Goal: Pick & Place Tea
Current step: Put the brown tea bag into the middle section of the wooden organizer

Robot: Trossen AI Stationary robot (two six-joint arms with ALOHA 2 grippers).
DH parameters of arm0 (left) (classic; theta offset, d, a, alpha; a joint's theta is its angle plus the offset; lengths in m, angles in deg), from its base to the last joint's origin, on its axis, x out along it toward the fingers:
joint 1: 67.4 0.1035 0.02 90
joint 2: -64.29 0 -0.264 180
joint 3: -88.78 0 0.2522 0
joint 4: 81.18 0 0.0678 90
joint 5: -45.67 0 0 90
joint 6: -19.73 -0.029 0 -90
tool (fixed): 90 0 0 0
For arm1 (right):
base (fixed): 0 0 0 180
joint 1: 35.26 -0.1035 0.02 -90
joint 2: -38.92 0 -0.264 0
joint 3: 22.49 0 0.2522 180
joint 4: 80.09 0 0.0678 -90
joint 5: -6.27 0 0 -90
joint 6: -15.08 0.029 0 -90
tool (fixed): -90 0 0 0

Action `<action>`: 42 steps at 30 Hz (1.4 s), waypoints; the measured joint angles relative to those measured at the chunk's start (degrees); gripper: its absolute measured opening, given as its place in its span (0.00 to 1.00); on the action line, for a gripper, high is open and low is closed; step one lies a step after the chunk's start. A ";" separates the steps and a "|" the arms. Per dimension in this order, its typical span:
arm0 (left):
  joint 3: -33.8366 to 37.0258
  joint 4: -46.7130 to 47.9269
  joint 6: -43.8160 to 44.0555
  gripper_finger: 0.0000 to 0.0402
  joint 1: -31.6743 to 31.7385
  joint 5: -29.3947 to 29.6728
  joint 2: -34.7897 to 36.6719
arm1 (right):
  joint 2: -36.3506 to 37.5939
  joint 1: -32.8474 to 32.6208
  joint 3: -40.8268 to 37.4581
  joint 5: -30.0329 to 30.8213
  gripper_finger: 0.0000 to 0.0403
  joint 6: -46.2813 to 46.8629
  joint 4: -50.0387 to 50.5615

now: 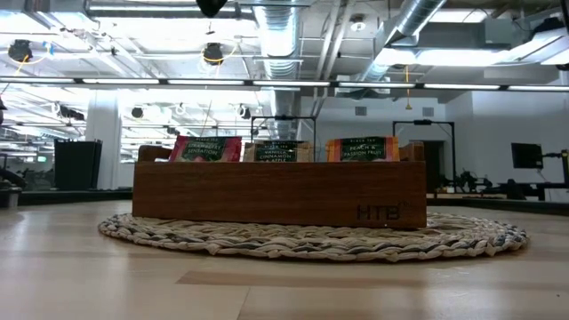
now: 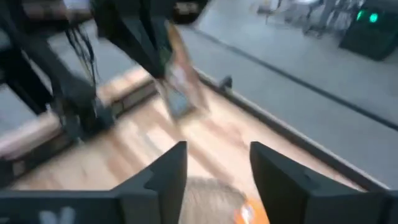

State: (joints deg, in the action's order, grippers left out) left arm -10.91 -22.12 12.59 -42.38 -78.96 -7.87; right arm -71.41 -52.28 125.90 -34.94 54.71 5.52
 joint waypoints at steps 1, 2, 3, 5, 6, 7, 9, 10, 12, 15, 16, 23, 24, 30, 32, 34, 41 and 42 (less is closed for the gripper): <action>0.00 0.38 -0.06 0.00 -0.40 -0.35 -0.01 | 0.83 -1.09 -0.07 -0.24 0.43 1.57 3.07; 0.00 0.65 -0.05 0.00 -1.09 -1.00 -0.02 | 1.36 -2.03 -0.02 -0.32 0.45 2.92 4.37; -0.02 1.02 -0.05 0.00 -1.84 -1.52 -0.02 | 1.94 -3.12 0.00 -0.47 0.46 4.23 5.97; -0.02 1.81 -0.05 0.00 -4.27 -1.32 -0.02 | 2.84 -5.61 -0.07 -0.42 0.48 7.21 9.96; -0.02 2.04 0.01 0.00 -5.92 -0.28 -0.02 | 3.19 -6.98 -0.07 -0.36 0.48 8.72 11.05; -0.02 2.20 0.05 0.00 -7.67 1.23 -0.06 | 3.59 -8.50 -0.07 -0.30 0.48 10.21 12.41; -0.11 1.95 0.05 0.00 -11.69 5.06 -0.92 | 4.19 -11.65 -0.07 0.11 0.47 13.56 14.75; -0.11 1.73 0.07 0.00 -13.51 6.87 -1.43 | 4.29 -13.28 -0.07 0.84 0.46 15.29 15.54; -0.09 1.51 0.05 0.00 -16.71 9.60 -2.89 | 4.29 -16.23 -0.07 2.44 0.43 18.76 17.02; -0.09 0.71 0.35 0.00 -20.73 13.60 -5.16 | 4.25 -19.91 -0.09 4.42 0.40 22.54 18.12; -0.09 0.58 0.67 0.00 -21.93 15.00 -6.16 | 4.27 -20.79 -0.25 5.07 0.39 23.33 18.04; -0.09 0.44 3.00 0.00 -27.95 19.17 -13.86 | 4.21 -23.79 -0.99 5.47 0.23 24.99 18.16; -0.09 0.39 3.12 0.00 -28.55 19.37 -15.17 | 4.19 -24.10 -0.99 5.34 0.19 24.97 18.17; -0.09 1.27 5.50 0.00 -29.64 20.76 -21.60 | 4.18 -25.19 -0.99 5.37 0.01 24.42 18.17; -0.09 2.71 5.98 0.00 -29.62 21.74 -22.94 | 4.18 -25.14 -0.99 5.39 0.03 24.44 18.17; -0.09 3.81 6.42 0.00 -29.62 23.05 -23.66 | 4.18 -24.76 -0.99 5.34 0.04 24.42 18.17; -0.11 2.99 6.47 0.00 -29.75 25.81 -25.67 | 4.18 -23.19 -0.99 5.28 0.01 23.70 18.17; -0.09 3.06 6.47 0.00 -29.79 26.05 -26.05 | 4.18 -22.95 -0.99 5.25 0.01 23.39 18.13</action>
State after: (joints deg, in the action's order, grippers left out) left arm -11.00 -19.06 19.07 -72.17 -52.91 -33.92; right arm -67.23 -75.24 124.91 -29.69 78.10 23.65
